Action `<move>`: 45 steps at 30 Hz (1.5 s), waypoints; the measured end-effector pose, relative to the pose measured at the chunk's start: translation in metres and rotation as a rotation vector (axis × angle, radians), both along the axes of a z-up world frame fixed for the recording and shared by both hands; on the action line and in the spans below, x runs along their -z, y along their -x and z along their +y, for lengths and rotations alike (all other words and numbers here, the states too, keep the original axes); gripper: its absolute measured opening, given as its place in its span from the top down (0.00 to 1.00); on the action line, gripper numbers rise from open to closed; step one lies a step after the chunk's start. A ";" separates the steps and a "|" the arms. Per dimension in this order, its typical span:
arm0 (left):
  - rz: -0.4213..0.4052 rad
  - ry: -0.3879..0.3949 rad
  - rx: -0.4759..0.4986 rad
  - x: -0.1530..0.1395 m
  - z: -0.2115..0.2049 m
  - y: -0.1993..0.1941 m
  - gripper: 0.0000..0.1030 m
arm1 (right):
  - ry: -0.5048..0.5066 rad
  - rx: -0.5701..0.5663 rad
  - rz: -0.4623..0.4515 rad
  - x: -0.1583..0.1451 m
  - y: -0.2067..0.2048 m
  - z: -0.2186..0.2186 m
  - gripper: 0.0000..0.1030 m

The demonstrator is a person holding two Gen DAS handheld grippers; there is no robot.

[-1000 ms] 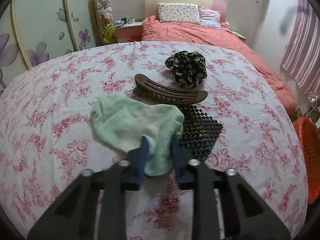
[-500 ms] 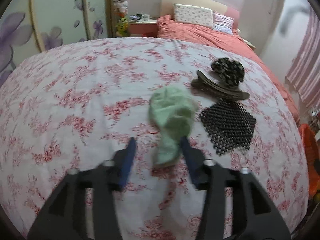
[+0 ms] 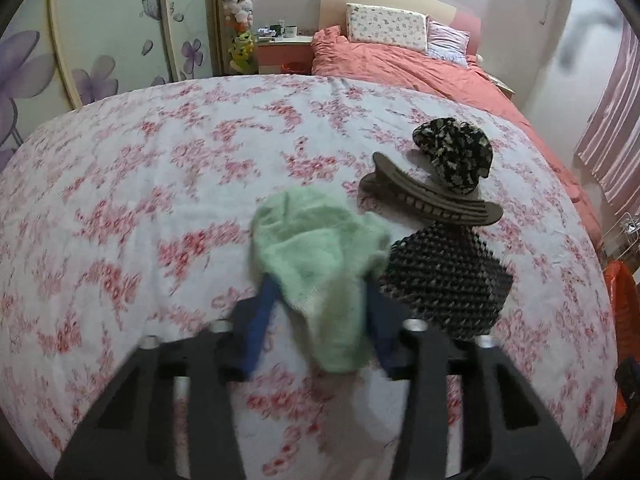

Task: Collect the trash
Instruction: 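Grasp the light green sock with the left tool, then grasp the black mesh pad with the right tool while the left tool holds the sock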

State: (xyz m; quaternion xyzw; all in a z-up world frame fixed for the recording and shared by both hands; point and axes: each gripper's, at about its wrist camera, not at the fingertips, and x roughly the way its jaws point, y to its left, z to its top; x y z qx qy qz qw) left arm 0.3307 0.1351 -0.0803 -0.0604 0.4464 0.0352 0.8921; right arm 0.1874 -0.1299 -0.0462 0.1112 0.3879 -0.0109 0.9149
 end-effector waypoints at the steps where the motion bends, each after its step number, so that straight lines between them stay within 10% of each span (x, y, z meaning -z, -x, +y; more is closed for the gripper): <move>1: 0.000 0.008 0.009 -0.001 -0.001 -0.002 0.79 | 0.000 -0.001 0.002 0.001 -0.001 0.000 0.38; 18: -0.023 -0.102 -0.067 0.000 0.063 0.026 0.75 | -0.018 -0.152 0.038 0.012 -0.037 0.074 0.38; 45: -0.034 -0.006 -0.070 0.001 0.075 0.029 0.73 | 0.109 -0.247 0.081 0.022 -0.110 0.181 0.34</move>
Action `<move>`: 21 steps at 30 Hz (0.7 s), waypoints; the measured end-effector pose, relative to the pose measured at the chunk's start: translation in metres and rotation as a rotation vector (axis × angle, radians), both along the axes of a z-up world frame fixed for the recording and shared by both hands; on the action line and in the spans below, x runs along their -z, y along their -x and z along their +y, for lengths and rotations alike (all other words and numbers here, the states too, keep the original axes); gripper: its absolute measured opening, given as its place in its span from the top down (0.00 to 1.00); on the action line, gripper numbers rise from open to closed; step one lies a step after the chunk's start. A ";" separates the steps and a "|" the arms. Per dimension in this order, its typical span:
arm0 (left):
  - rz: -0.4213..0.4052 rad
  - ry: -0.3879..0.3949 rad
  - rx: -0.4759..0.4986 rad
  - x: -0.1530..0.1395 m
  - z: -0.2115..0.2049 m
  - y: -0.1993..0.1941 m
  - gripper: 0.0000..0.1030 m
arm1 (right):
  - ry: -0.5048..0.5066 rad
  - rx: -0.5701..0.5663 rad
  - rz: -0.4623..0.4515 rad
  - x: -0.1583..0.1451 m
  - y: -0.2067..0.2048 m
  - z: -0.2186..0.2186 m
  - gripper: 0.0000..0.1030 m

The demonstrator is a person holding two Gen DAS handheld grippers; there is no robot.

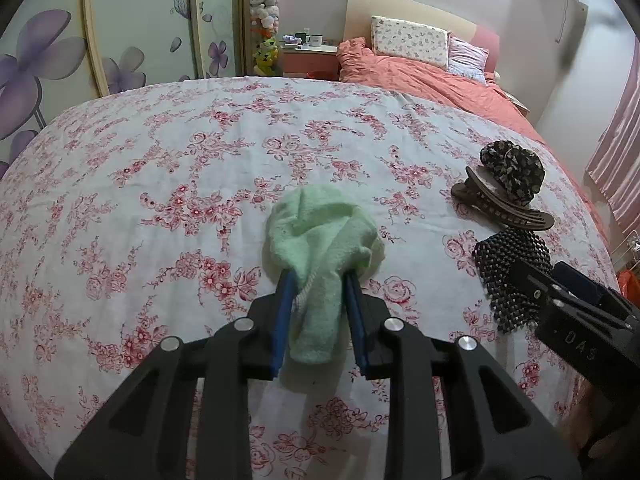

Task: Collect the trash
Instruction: 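Grasp the black mesh pad with the right tool while the left tool holds the sock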

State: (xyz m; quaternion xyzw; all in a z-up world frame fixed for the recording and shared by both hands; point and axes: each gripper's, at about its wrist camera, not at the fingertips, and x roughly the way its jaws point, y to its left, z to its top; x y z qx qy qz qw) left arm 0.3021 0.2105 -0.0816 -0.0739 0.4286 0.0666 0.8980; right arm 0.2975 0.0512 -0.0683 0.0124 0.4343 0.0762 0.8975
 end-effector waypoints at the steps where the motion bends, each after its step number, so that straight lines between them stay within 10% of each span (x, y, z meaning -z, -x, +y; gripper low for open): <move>1: 0.000 -0.002 0.000 0.000 0.000 0.000 0.73 | 0.011 0.000 0.000 0.000 0.000 0.001 0.35; 12: 0.004 -0.013 0.001 0.000 -0.001 -0.002 0.72 | 0.018 -0.081 -0.017 -0.002 0.011 0.005 0.84; 21: 0.002 -0.005 0.002 0.000 -0.002 -0.002 0.72 | 0.045 -0.020 -0.032 -0.004 0.029 -0.032 0.90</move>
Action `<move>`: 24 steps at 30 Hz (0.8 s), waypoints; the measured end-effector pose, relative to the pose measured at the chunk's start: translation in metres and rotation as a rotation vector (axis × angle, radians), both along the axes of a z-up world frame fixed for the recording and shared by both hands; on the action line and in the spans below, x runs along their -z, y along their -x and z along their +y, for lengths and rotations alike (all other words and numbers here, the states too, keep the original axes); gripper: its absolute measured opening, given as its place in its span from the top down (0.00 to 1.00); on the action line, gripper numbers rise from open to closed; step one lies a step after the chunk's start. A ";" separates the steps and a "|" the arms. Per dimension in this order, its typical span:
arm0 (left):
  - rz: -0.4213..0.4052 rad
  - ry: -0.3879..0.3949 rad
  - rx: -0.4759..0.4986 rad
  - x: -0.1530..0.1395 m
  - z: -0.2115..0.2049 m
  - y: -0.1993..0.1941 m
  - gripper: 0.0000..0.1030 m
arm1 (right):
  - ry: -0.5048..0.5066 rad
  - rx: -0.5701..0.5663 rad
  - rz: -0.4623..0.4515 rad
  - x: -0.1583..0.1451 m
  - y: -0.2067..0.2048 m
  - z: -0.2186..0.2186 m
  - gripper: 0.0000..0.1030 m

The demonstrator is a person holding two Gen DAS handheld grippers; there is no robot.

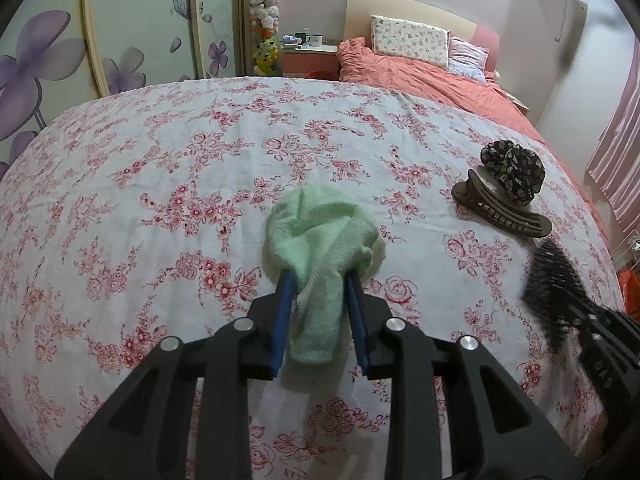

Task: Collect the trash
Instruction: 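Grasp the black mesh pad with the right tool while the left tool holds the sock, then carry the sock and mesh pad over the basket and release both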

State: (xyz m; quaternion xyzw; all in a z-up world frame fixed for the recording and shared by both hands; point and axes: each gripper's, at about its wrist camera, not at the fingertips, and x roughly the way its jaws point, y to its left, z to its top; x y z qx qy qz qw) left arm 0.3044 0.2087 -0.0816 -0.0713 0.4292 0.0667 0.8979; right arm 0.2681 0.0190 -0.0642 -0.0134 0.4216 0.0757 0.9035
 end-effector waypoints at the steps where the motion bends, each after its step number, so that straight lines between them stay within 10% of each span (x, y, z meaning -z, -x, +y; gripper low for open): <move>1: -0.001 0.002 0.000 0.000 0.000 0.000 0.72 | 0.013 0.023 -0.005 0.000 0.001 -0.008 0.90; 24: 0.014 -0.045 0.020 0.001 -0.008 -0.002 0.65 | -0.028 0.147 0.016 0.004 0.004 -0.059 0.88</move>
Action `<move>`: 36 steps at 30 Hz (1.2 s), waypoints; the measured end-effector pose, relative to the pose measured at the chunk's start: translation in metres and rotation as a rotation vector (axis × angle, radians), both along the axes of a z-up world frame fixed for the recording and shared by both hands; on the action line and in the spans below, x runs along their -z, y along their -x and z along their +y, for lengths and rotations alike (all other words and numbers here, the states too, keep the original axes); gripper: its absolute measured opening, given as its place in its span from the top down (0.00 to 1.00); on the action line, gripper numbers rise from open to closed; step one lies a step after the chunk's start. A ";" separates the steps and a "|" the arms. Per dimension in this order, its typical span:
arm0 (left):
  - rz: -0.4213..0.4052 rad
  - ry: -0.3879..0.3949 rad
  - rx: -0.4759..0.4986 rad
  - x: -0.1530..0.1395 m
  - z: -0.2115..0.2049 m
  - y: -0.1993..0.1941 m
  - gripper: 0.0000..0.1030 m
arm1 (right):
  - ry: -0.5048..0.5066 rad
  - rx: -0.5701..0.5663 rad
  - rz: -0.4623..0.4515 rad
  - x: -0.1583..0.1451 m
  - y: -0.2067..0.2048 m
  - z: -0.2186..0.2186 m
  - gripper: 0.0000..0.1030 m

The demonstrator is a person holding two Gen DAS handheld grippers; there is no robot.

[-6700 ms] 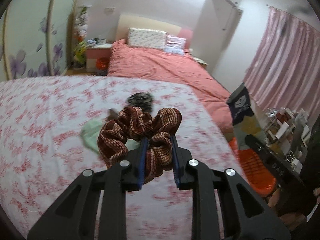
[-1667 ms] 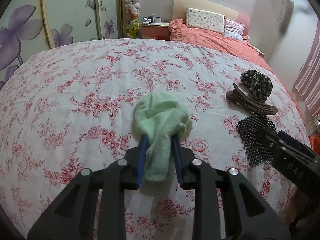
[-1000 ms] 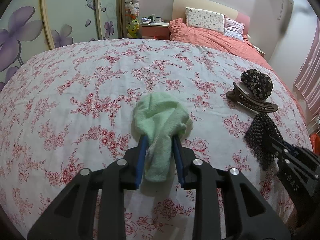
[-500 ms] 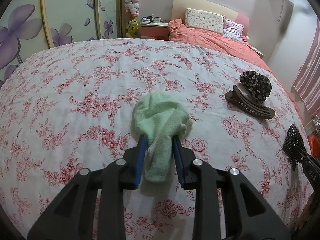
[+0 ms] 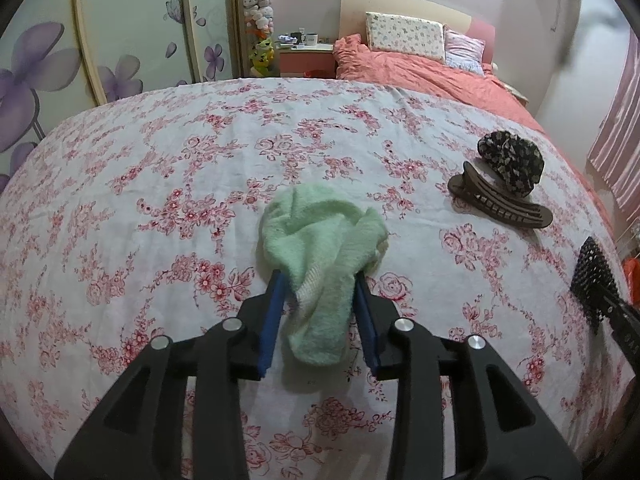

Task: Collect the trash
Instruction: 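Carry the sock and mesh pad over the basket and release both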

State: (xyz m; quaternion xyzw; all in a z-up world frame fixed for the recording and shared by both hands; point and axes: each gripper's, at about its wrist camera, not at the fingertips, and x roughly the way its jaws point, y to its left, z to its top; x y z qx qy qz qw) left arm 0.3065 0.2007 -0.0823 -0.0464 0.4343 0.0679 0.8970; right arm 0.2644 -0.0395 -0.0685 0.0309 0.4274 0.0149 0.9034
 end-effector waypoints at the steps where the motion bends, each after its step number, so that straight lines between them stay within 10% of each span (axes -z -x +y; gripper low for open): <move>1: 0.003 -0.011 0.001 0.000 -0.002 0.000 0.65 | -0.005 0.000 0.000 0.000 0.000 0.000 0.88; 12: 0.011 0.010 0.016 -0.003 -0.005 0.000 0.85 | -0.074 -0.033 -0.002 0.000 0.003 -0.010 0.91; 36: -0.149 0.087 0.315 -0.081 -0.148 0.055 0.88 | -0.143 0.125 -0.184 -0.066 0.090 -0.109 0.91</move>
